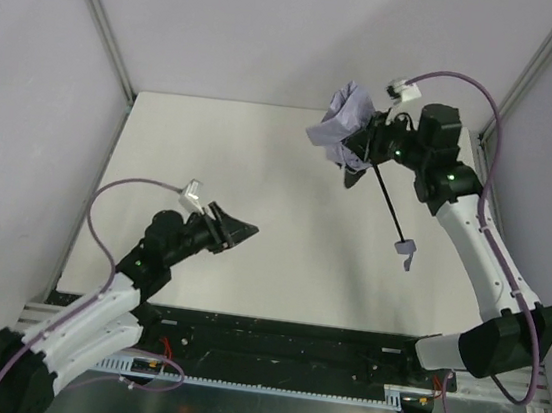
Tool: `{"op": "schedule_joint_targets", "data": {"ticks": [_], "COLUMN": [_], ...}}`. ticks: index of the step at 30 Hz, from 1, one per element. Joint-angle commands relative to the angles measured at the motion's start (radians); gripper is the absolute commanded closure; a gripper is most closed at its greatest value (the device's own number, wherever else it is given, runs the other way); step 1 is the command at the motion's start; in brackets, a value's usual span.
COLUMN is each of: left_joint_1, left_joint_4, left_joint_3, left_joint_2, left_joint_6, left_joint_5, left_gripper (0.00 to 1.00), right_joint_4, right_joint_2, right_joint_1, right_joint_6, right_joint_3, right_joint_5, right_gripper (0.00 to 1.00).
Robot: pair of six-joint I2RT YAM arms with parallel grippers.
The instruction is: Put away the umbrella
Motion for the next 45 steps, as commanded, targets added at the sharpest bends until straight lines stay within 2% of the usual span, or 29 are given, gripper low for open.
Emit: {"op": "schedule_joint_targets", "data": {"ticks": [1, 5, 7, 10, 14, 17, 22, 25, 29, 33, 37, 43, 45], "left_joint_1": [0.015, 0.020, 0.022, 0.021, 0.021, 0.021, 0.020, 0.022, 0.033, 0.080, 0.127, 0.153, 0.155], "left_joint_4": [-0.083, -0.173, -0.202, -0.234, -0.294, -0.334, -0.393, -0.467, -0.545, -0.554, -0.547, -0.426, -0.386], "left_joint_3": [-0.016, 0.010, 0.015, 0.008, 0.008, 0.011, 0.016, 0.027, 0.055, 0.032, 0.042, 0.093, 0.116], "left_joint_2": [-0.155, -0.259, -0.300, -0.363, -0.422, -0.445, -0.449, -0.372, -0.227, -0.148, -0.054, 0.161, 0.234], "left_joint_6": [-0.029, -0.021, -0.036, -0.064, -0.069, -0.071, -0.092, -0.173, -0.298, -0.435, -0.502, -0.526, -0.533], "left_joint_5": [-0.046, -0.054, -0.059, -0.055, -0.069, -0.084, -0.119, -0.137, -0.113, -0.073, -0.060, 0.000, 0.017], "left_gripper": [0.40, 0.40, 0.40, 0.42, 0.43, 0.43, 0.45, 0.45, 0.42, 0.33, 0.23, 0.05, 0.02], "right_joint_4": [-0.031, 0.090, 0.161, 0.239, 0.237, 0.199, 0.049, -0.024, -0.065, -0.064, -0.063, -0.059, -0.057], "right_joint_2": [0.067, 0.177, 0.246, 0.332, 0.433, 0.490, 0.539, 0.574, 0.647, 0.709, 0.740, 0.739, 0.736], "right_joint_1": [0.120, 0.269, 0.331, 0.424, 0.550, 0.625, 0.650, 0.627, 0.586, 0.548, 0.531, 0.506, 0.502], "right_joint_6": [-0.529, -0.913, -1.026, -1.098, -1.043, -0.950, -0.778, -0.698, -0.628, -0.587, -0.579, -0.578, -0.578], "right_joint_3": [0.047, -0.021, -0.068, -0.142, -0.201, -0.239, -0.260, -0.261, -0.261, -0.259, -0.259, -0.259, -0.259], "right_joint_5": [0.555, 0.836, 0.922, 0.986, 0.956, 0.865, 0.560, 0.364, 0.182, 0.070, 0.039, -0.006, -0.017], "right_gripper": [1.00, 1.00, 1.00, 1.00, 1.00, 1.00, 1.00, 1.00, 1.00, 1.00, 1.00, 1.00, 1.00]}}
